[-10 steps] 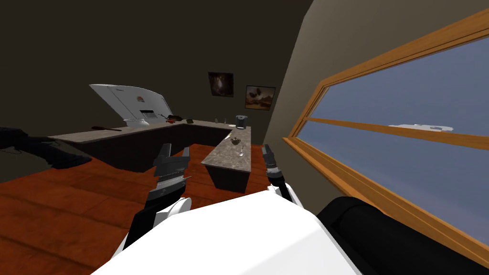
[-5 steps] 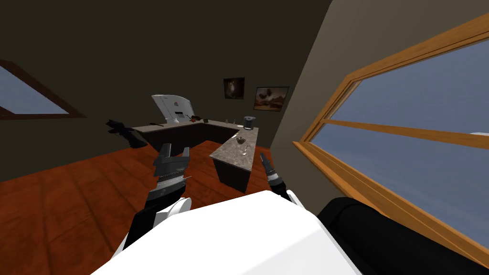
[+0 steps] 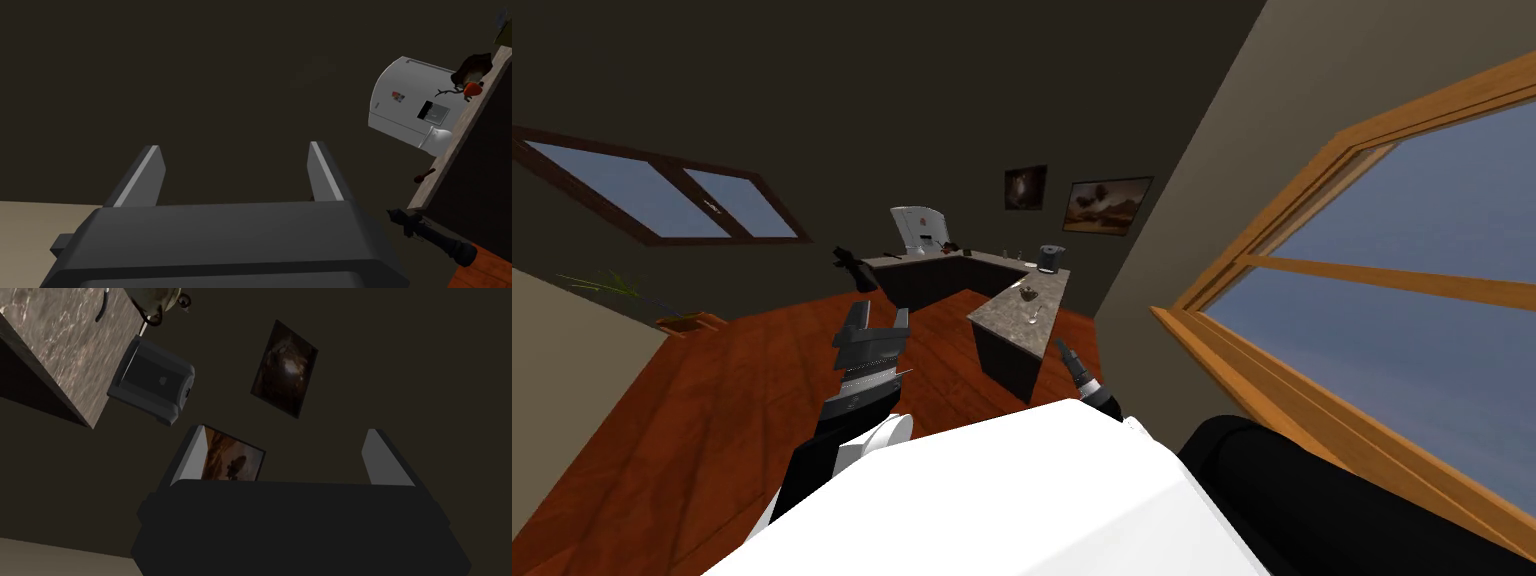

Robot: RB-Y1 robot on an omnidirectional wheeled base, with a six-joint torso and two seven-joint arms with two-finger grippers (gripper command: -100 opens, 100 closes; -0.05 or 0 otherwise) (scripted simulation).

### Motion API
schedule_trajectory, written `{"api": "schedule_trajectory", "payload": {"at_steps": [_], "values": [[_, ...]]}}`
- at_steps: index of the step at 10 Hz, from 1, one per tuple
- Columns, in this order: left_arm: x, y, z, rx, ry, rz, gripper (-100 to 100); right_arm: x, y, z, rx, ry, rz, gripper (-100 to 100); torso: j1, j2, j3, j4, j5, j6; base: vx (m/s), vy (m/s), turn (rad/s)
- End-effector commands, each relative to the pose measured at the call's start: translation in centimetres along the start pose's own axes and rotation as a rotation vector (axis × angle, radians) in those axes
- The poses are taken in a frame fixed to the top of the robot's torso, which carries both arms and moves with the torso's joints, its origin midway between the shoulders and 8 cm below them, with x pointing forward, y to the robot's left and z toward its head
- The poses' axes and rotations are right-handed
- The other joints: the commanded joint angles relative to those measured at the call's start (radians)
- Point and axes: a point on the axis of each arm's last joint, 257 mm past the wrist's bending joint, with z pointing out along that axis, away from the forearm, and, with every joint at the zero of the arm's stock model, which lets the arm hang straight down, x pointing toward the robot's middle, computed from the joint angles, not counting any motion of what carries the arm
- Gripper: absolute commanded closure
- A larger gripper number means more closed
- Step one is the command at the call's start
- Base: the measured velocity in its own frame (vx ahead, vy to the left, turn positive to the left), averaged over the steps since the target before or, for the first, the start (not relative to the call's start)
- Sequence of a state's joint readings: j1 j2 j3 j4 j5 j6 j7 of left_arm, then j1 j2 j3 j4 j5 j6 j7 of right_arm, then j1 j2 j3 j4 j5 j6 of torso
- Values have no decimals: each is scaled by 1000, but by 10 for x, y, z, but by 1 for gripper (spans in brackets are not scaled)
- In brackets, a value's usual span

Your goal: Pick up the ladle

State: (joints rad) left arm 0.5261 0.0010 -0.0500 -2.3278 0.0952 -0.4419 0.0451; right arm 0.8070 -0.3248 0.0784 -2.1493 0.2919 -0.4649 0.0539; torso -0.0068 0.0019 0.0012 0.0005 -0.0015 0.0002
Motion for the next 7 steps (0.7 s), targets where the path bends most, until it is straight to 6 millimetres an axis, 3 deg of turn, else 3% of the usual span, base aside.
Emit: {"api": "schedule_trajectory", "payload": {"at_steps": [1,2,3,4,5,6,7], "values": [[0,0,0,0,0,0,0,7,-13,-10,36,32,-16,-100,0,0,0,0,0,0,-62,-55,325],[0,0,0,0,0,0,0,21,-35,-29,98,99,-53,-100,0,-1,-1,0,0,0,-64,-66,463],[0,0,0,0,0,0,0,22,-37,-32,107,101,-51,-100,-1,-1,-1,0,0,0,-64,-69,375],[0,0,0,0,0,0,0,36,-59,-57,173,172,-87,-100,-1,-1,-1,0,0,0,-83,-76,395],[0,0,0,0,0,0,0,37,-61,-59,179,174,-86,-100,-2,-1,0,0,0,0,-74,-69,400],[0,0,0,0,0,0,0,49,-81,-82,235,245,-125,-100,-2,-1,-1,0,0,0,-91,-77,434],[0,0,0,0,0,0,0,50,-84,-89,252,250,-121,-100,-2,0,0,0,-1,0,-63,-59,353]]}}
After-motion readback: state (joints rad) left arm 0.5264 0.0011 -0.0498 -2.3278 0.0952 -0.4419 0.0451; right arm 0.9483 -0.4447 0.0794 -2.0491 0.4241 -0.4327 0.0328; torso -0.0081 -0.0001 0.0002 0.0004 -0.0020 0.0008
